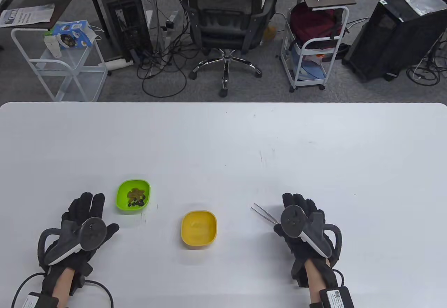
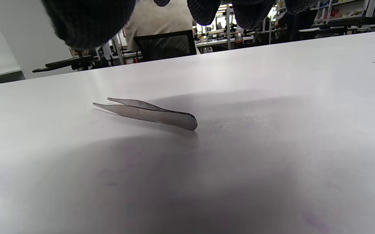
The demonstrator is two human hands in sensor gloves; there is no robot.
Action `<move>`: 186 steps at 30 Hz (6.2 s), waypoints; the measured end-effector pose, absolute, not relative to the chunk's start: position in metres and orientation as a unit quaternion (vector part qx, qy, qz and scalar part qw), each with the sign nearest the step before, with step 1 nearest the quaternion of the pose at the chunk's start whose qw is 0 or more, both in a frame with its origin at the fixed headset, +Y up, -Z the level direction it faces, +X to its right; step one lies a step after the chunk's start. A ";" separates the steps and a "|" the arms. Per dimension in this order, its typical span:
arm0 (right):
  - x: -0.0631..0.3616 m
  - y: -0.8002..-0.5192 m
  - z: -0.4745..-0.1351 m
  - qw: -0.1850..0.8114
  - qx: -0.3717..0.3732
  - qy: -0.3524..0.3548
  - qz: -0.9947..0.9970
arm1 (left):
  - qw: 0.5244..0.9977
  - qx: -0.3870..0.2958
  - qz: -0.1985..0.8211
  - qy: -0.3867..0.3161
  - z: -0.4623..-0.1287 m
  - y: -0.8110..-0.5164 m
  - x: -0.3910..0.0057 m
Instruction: Pick coffee beans with tweezers into small dish
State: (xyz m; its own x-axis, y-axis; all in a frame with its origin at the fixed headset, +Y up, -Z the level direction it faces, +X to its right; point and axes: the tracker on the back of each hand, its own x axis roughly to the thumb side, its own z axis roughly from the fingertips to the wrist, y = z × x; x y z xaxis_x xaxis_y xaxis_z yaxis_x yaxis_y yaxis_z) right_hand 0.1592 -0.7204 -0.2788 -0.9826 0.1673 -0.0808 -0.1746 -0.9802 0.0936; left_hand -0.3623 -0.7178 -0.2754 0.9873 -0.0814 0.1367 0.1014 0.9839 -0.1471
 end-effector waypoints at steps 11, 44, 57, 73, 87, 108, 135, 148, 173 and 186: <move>0.161 -0.723 -0.281 0.090 -0.040 0.057 0.993 | 0.993 -0.085 -0.047 -0.067 -0.278 -0.720 -0.360; 0.124 -0.727 -0.310 -0.023 -0.035 0.120 0.992 | 0.995 -0.070 -0.044 -0.061 -0.275 -0.715 -0.363; 0.099 -0.745 -0.331 -0.100 -0.052 0.154 0.982 | 0.995 -0.072 -0.044 -0.062 -0.276 -0.715 -0.363; 0.094 -0.752 -0.336 -0.147 -0.063 0.141 0.977 | 0.994 -0.077 -0.046 -0.068 -0.276 -0.717 -0.360; 0.090 -0.753 -0.337 -0.164 -0.065 0.131 0.976 | 0.994 -0.073 -0.043 -0.070 -0.276 -0.716 -0.360; 0.088 -0.734 -0.337 -0.107 -0.040 0.127 0.985 | 0.994 -0.078 -0.045 -0.068 -0.277 -0.716 -0.360; 0.079 -0.710 -0.283 0.054 0.089 0.038 0.994 | 0.992 -0.093 -0.050 -0.062 -0.276 -0.717 -0.359; 0.086 -0.711 -0.282 0.055 0.087 0.050 0.993 | 0.990 -0.112 -0.054 -0.071 -0.277 -0.717 -0.354; 0.092 -0.714 -0.283 0.075 0.088 0.073 0.991 | 0.959 -0.244 -0.099 -0.101 -0.382 -0.692 -0.321; 0.094 -0.715 -0.284 0.080 0.084 0.083 0.990 | 0.946 -0.284 -0.100 -0.119 -0.402 -0.710 -0.312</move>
